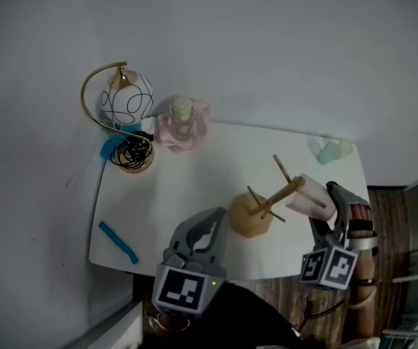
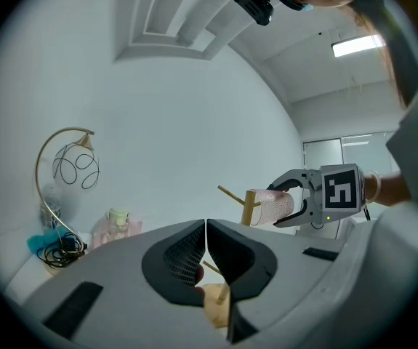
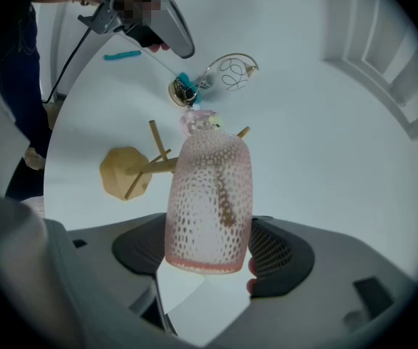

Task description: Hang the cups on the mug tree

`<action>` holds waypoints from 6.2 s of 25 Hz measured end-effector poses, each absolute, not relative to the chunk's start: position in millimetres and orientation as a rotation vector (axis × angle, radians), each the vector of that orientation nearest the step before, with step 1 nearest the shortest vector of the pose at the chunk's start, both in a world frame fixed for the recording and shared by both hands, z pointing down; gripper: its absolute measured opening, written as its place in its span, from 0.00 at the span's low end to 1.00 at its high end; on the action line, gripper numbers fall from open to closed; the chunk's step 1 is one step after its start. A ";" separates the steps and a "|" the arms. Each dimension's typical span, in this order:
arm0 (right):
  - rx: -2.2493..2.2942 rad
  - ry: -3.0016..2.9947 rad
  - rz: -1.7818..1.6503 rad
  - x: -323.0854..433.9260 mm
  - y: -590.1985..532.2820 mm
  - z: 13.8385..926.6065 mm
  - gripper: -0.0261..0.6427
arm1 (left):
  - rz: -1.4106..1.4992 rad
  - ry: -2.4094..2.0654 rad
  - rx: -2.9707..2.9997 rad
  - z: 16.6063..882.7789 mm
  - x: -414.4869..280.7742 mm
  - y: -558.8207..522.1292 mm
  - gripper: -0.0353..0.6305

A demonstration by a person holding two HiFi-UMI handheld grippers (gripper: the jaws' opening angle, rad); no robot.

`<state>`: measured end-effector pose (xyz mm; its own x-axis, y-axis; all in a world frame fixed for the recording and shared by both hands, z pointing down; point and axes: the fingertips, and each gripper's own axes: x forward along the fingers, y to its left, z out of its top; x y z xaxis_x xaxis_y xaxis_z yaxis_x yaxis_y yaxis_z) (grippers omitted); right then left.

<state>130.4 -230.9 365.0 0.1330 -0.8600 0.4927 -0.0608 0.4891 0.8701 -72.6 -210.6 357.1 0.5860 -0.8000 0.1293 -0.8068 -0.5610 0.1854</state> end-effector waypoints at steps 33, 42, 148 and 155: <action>0.952 -1.409 -0.685 129.2 -227.3 369.3 0.56 | 0.057 -1.310 2.614 355.4 -62.3 -210.7 0.06; 0.969 -1.418 -0.660 132.8 -225.4 373.1 0.57 | 0.056 -1.308 2.611 357.0 -61.0 -210.0 0.06; 1.771 -2.050 -0.376 175.1 -0.4 336.8 0.04 | 0.085 -1.465 2.672 307.3 21.1 24.5 0.07; 1.790 -2.097 -0.279 172.4 37.1 340.6 0.04 | 0.066 -1.440 2.685 309.5 20.5 54.7 0.07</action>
<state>172.4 37.1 340.6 -0.1257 -0.9809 0.1483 -0.9081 0.1740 0.3809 20.5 54.7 309.5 0.5537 -0.8286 0.0826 -0.8327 -0.5503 0.0620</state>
